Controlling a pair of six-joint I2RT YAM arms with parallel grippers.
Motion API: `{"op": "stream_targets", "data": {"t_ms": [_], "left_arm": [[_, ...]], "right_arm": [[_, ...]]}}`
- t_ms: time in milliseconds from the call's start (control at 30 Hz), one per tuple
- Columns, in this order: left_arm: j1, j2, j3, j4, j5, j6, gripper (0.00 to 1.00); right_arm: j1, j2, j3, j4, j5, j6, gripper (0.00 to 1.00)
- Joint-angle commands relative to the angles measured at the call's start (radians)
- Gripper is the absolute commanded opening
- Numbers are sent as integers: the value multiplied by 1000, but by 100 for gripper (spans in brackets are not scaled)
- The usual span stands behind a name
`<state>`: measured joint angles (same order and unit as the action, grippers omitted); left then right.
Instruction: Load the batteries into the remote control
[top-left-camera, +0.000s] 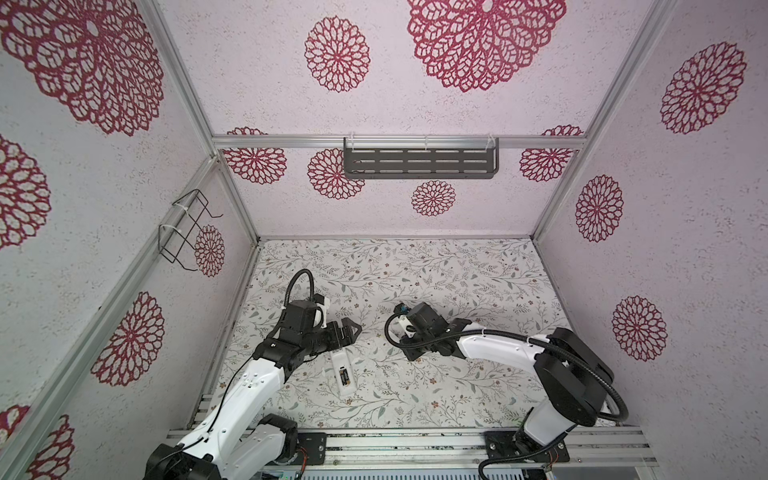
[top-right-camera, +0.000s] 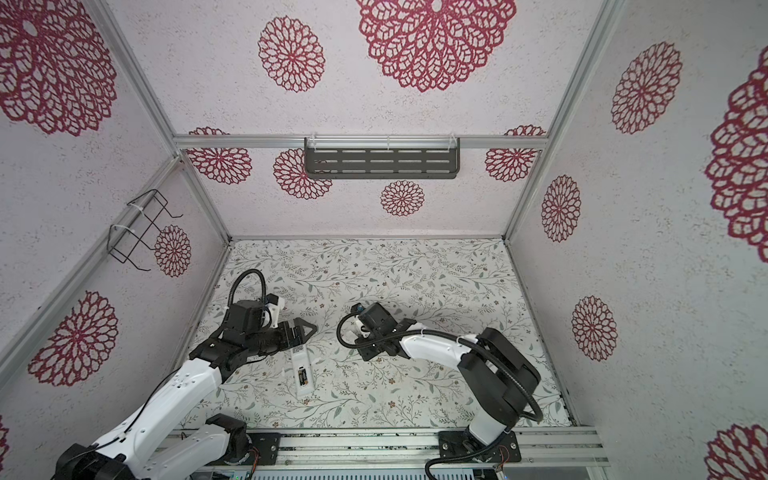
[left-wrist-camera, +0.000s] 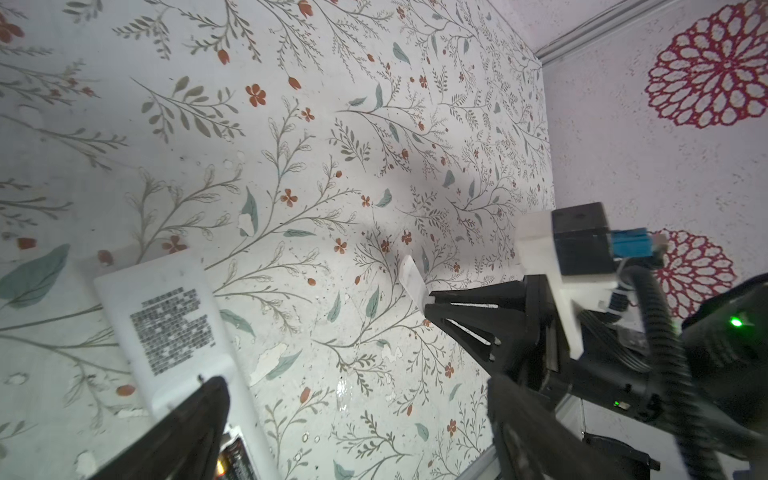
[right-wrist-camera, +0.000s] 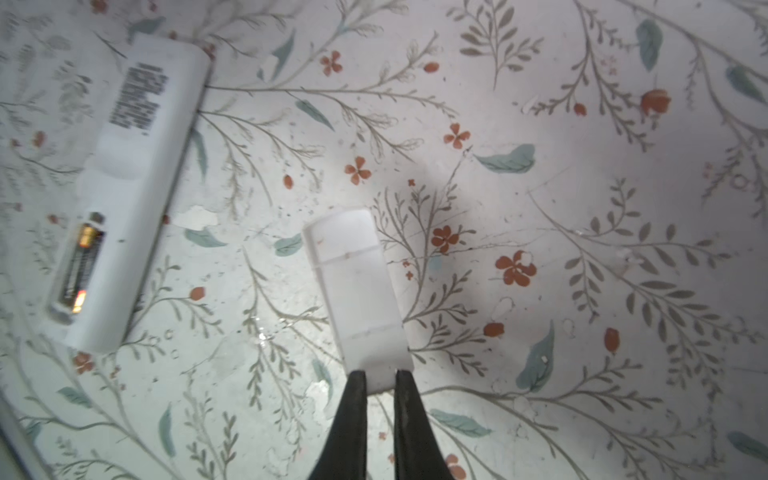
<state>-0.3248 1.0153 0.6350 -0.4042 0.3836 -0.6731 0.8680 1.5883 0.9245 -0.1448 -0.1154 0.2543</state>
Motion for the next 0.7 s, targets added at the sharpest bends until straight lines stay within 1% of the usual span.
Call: {"op": "stream_targets", "data": {"t_ms": [0, 133, 167, 233, 333, 400, 500, 567, 600, 667], "left_arm": [[-40, 28, 26, 86, 25, 2, 97], [-78, 74, 31, 157, 41, -25, 91], [-89, 86, 35, 176, 41, -31, 87], [-104, 109, 43, 210, 40, -42, 80], [-124, 150, 66, 239, 49, -49, 63], [-138, 172, 82, 242, 51, -48, 57], [-151, 190, 90, 253, 57, -48, 44], [-154, 195, 92, 252, 62, -46, 33], [-155, 196, 92, 250, 63, -45, 30], [-154, 196, 92, 245, 65, -43, 30]], "right_arm": [[-1, -88, -23, 99, -114, -3, 8], [21, -149, -43, 135, -137, 4, 8], [30, -160, -43, 136, -130, 1, 8], [49, -172, -42, 137, -114, -4, 8], [68, -178, -40, 140, -82, 4, 8], [76, -182, -41, 148, -64, 14, 8], [84, -188, -41, 157, -31, 33, 8], [85, -192, -38, 159, -13, 41, 8], [86, -193, -39, 161, -6, 45, 8], [85, -200, -38, 165, 5, 53, 8]]}}
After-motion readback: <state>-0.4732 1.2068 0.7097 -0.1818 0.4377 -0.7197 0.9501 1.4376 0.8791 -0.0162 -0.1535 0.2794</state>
